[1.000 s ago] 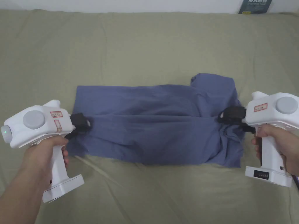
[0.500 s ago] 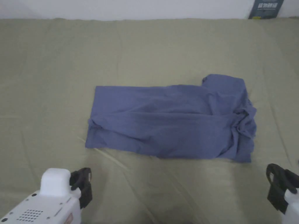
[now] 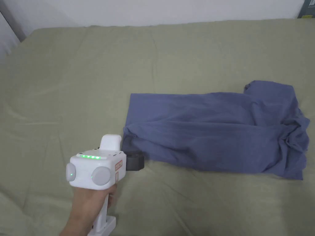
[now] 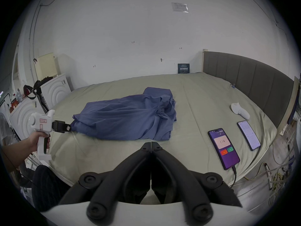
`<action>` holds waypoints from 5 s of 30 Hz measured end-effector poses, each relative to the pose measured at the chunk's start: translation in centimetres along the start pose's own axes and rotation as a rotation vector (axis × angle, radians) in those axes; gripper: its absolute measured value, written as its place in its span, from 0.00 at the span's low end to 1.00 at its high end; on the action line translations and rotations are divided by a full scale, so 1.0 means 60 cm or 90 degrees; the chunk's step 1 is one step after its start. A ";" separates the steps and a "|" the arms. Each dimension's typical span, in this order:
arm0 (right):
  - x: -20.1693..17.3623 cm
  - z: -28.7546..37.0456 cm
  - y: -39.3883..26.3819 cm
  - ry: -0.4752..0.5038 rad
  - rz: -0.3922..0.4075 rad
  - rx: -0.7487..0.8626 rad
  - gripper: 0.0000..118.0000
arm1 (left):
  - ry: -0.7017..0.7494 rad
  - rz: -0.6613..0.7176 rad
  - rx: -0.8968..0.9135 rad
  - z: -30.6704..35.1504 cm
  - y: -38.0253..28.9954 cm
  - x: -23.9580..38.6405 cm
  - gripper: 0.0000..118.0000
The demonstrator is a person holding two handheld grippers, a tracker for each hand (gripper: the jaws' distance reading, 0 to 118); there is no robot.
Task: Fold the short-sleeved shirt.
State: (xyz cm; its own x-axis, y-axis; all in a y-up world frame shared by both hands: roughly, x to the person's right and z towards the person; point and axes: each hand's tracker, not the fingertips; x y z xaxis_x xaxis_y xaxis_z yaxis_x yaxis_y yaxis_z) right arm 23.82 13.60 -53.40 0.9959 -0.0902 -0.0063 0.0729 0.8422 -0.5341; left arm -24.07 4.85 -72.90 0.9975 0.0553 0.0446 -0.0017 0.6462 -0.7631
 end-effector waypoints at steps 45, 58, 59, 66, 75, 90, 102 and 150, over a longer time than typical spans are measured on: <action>0.071 -0.253 0.165 0.087 -0.061 -0.221 0.07 | -0.112 0.139 0.028 0.134 0.086 -0.013 0.08; 0.089 -0.132 0.039 0.079 -0.012 -0.338 0.08 | -0.061 0.115 -0.047 0.253 -0.093 -0.009 0.08; 0.088 -0.137 0.019 0.075 -0.014 -0.342 0.08 | -0.059 0.129 -0.069 0.240 -0.116 -0.010 0.08; 0.074 -0.090 -0.013 -0.006 0.017 -0.228 0.92 | 0.013 0.126 0.002 0.250 -0.205 -0.005 0.97; -0.004 0.050 0.030 -0.004 0.056 0.073 0.85 | 0.085 0.044 0.259 0.355 -0.189 0.028 0.96; -0.020 0.003 0.046 0.024 0.060 0.055 0.00 | 0.009 0.078 0.006 0.089 0.074 -0.055 0.02; -0.003 -0.054 0.056 0.023 0.044 0.012 0.00 | 0.040 0.013 -0.055 -0.132 0.108 -0.053 0.98; 0.141 -0.527 0.181 -0.026 0.070 -0.309 0.03 | -0.070 0.078 -0.010 0.021 0.103 0.024 0.05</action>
State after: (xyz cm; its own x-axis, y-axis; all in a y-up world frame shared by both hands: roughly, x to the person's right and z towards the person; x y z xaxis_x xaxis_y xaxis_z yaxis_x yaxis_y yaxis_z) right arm 31.35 5.18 -86.01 0.9983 0.0138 -0.0571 -0.0563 0.5001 -0.8641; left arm -22.73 9.86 -76.73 0.9760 0.2168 0.0210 -0.1204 0.6175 -0.7773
